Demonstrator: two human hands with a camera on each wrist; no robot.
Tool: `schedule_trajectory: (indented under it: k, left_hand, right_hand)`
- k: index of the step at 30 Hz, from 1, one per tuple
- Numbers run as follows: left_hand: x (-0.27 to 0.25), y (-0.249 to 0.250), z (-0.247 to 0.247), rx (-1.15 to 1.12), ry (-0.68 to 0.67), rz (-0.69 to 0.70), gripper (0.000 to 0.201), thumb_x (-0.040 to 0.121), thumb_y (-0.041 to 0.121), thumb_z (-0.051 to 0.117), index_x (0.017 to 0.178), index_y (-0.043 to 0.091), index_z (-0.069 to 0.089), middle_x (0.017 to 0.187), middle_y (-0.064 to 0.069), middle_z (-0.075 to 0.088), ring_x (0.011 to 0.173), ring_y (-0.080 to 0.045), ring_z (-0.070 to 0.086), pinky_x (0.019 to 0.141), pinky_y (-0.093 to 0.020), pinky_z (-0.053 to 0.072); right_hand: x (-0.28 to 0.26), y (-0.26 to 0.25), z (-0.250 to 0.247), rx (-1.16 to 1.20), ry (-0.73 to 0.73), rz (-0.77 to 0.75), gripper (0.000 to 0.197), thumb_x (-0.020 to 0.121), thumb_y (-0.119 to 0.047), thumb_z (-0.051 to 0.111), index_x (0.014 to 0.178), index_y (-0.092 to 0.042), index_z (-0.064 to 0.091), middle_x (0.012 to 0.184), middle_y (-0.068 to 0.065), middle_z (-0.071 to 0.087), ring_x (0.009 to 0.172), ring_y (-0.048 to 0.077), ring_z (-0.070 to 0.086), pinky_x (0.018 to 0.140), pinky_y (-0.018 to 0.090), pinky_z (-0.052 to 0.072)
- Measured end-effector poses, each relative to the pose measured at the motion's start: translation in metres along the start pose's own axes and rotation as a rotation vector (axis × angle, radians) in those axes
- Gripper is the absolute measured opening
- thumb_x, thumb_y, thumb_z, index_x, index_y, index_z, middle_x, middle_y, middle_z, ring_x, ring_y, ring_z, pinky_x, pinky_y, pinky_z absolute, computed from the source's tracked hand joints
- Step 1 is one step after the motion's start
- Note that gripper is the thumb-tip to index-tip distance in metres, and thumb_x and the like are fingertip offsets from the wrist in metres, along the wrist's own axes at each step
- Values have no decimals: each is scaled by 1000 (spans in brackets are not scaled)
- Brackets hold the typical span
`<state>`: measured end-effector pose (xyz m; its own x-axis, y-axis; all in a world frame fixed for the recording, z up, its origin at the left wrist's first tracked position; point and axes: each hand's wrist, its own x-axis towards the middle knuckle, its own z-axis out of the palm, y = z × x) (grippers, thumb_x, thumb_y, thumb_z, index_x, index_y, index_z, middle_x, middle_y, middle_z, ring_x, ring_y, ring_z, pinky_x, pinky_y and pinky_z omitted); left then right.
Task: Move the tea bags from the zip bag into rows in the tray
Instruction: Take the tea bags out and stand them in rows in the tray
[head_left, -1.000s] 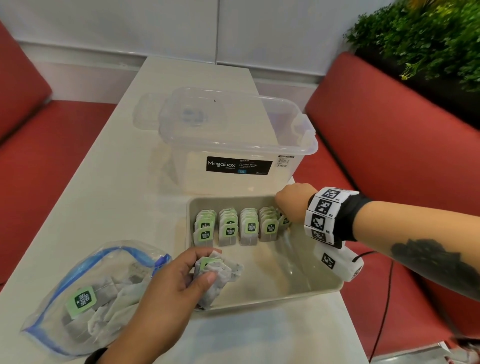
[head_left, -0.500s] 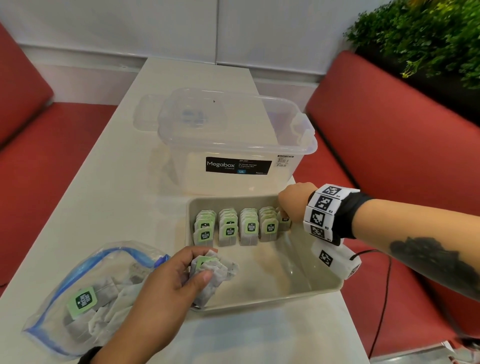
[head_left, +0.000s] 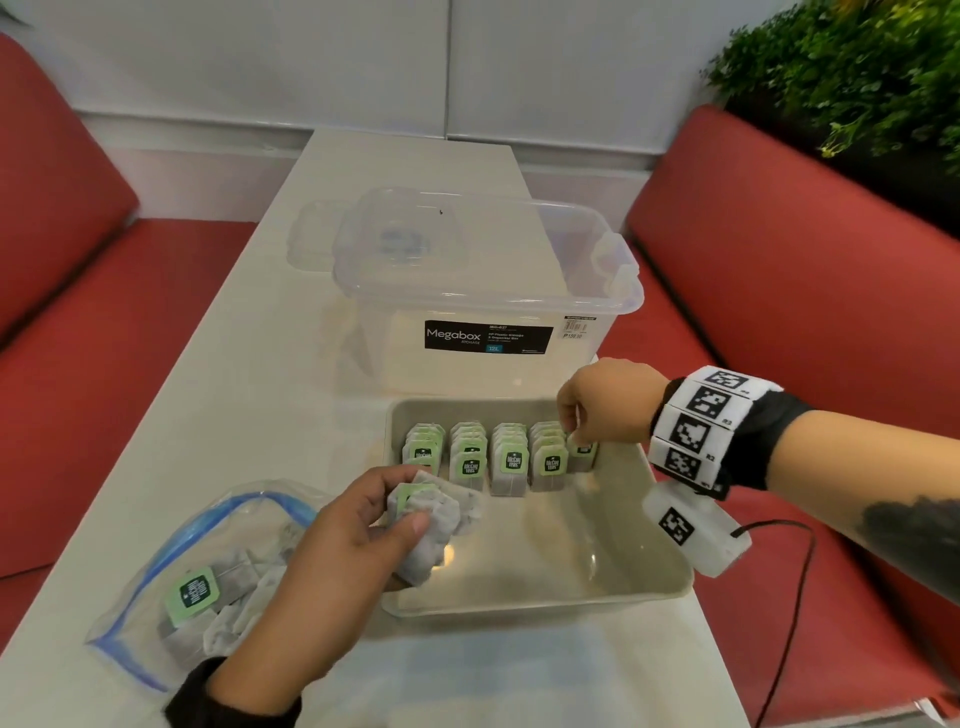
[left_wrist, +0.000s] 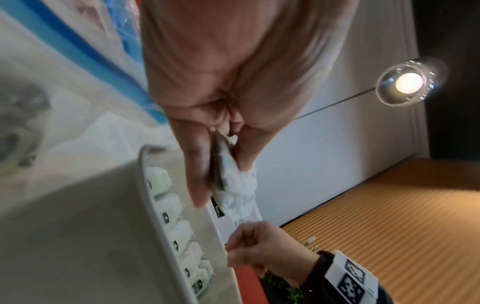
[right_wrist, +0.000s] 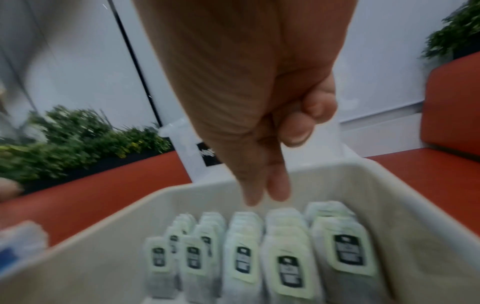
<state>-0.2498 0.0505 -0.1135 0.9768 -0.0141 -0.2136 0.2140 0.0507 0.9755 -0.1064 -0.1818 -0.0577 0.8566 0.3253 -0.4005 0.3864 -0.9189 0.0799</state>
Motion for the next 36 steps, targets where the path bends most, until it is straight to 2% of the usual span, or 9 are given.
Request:
schedule_trajectory:
  k: [4, 9, 16, 21, 25, 27, 30, 32, 36]
  left_hand:
    - [4, 6, 9, -79, -22, -36, 28, 90, -1, 52, 107, 20, 58, 102, -7, 68, 79, -24, 70, 63, -37, 59]
    - [2, 12, 19, -54, -25, 28, 28, 91, 1, 51, 105, 24, 58, 97, -4, 69, 75, -21, 70, 65, -37, 58]
    - [-2, 18, 21, -183, -3, 38, 26, 92, 3, 50, 111, 20, 55, 104, -10, 67, 76, -21, 69, 62, -34, 59]
    - [-2, 13, 19, -169, -13, 46, 34, 92, 4, 51, 118, 24, 49, 111, -7, 65, 82, -24, 70, 67, -38, 59]
    - [-2, 8, 15, -52, -8, 95, 38, 91, 4, 52, 110, 36, 49, 115, 5, 62, 86, -23, 69, 70, -42, 58]
    - [-2, 4, 14, -23, -4, 88, 39, 91, 4, 53, 109, 38, 50, 118, 6, 61, 93, -25, 67, 71, -43, 58]
    - [-2, 0, 15, 2, -17, 83, 40, 89, 3, 55, 111, 37, 52, 123, 7, 59, 101, -25, 64, 70, -39, 58]
    - [-4, 1, 16, 20, -58, 93, 38, 90, 1, 55, 112, 32, 51, 117, 13, 60, 91, -16, 66, 68, -33, 58]
    - [-9, 2, 19, 111, -175, 139, 40, 90, 0, 53, 109, 35, 50, 115, 24, 58, 69, -11, 65, 66, -25, 54]
  right_hand:
    - [-25, -32, -10, 331, 179, -220, 11, 87, -31, 62, 96, -26, 67, 82, -10, 64, 75, 7, 58, 69, 25, 47]
    - [-46, -66, -9, 710, 139, -349, 21, 84, -26, 69, 103, -25, 59, 84, -7, 65, 59, -7, 53, 57, 8, 41]
    - [-59, -65, -2, 924, 189, -314, 31, 79, -7, 73, 82, -26, 48, 65, 1, 65, 55, 10, 61, 53, 14, 45]
    - [-60, -52, -11, 932, 216, -255, 22, 82, -2, 66, 77, -22, 59, 57, -4, 64, 53, 15, 64, 62, 34, 53]
    - [-59, -40, -19, 1025, 86, -209, 11, 80, -1, 70, 86, -10, 69, 70, 4, 68, 58, 8, 65, 62, 16, 53]
    - [-58, -36, -20, 1048, 43, -184, 21, 72, -1, 77, 90, -7, 69, 68, 1, 68, 56, 3, 63, 59, 11, 49]
    - [-55, -32, -19, 1058, 27, -145, 22, 69, 0, 79, 87, -7, 68, 68, 3, 67, 55, 5, 62, 60, 13, 51]
    - [-53, -33, -18, 1120, 6, -104, 10, 76, -7, 75, 82, -6, 67, 63, 5, 66, 49, 8, 61, 52, 16, 51]
    - [-49, -36, -12, 1134, 102, -75, 16, 78, -23, 73, 72, -10, 67, 52, 0, 52, 40, 10, 41, 42, 19, 36]
